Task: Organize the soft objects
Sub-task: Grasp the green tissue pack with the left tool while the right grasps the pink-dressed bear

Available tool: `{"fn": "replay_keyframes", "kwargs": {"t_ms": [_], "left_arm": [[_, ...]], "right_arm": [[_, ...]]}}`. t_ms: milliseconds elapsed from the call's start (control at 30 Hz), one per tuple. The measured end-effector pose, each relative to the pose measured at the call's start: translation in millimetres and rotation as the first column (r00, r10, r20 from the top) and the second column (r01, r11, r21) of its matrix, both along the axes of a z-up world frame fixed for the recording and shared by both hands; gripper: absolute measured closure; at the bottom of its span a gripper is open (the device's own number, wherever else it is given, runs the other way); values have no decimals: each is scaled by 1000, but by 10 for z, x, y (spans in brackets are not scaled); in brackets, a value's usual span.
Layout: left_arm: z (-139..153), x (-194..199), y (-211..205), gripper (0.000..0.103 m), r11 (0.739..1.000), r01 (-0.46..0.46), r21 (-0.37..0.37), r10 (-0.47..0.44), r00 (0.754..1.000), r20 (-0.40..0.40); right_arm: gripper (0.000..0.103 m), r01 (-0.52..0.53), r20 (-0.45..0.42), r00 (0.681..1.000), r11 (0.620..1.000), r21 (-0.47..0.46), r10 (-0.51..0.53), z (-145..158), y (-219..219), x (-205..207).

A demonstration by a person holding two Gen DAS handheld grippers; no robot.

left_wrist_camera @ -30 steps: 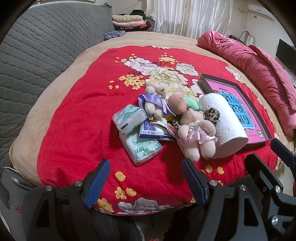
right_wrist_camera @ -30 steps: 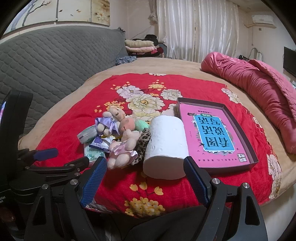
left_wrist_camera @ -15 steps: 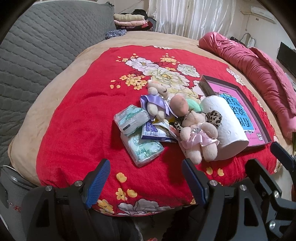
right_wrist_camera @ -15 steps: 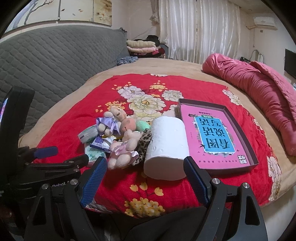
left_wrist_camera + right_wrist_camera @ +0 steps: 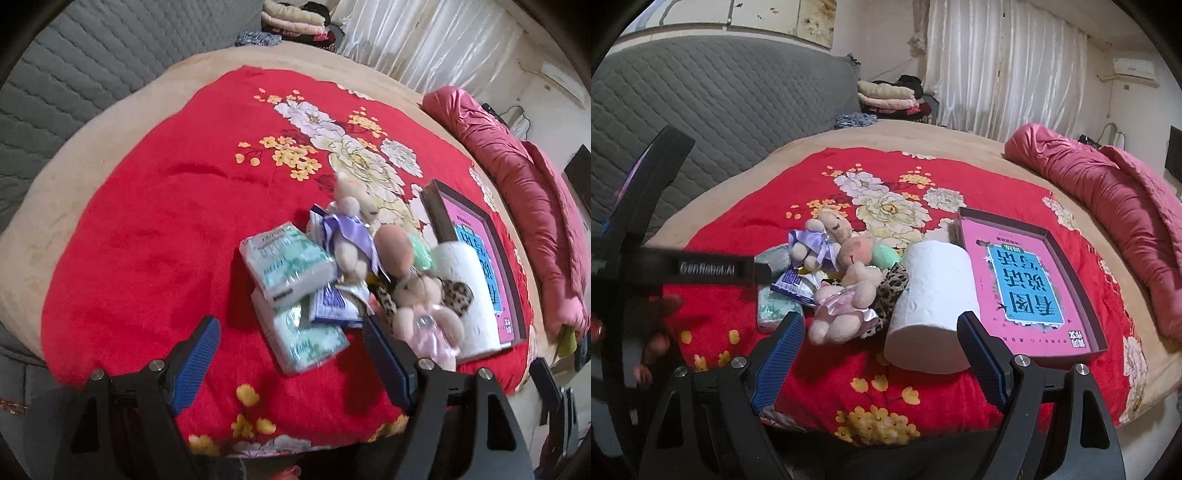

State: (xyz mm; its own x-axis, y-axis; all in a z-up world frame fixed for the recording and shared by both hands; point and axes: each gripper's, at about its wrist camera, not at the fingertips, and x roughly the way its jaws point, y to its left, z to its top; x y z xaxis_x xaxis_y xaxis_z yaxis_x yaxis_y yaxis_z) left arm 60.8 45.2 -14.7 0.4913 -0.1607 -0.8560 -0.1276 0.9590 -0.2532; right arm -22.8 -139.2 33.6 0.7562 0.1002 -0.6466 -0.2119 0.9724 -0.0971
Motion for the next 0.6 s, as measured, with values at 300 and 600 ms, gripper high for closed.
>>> {"fn": "replay_keyframes", "kwargs": {"t_ms": [300,600], "left_arm": [[-88,255,74,24,998,-54,-26,54,999,-3],[-231,463,63,24,998,-66,-21,65,997,-36]], "right_arm": [[18,-23,37,999,998,-58,25,-65,135,91],[18,-57,41,997,991,-122,62,-218,341,198]]}}
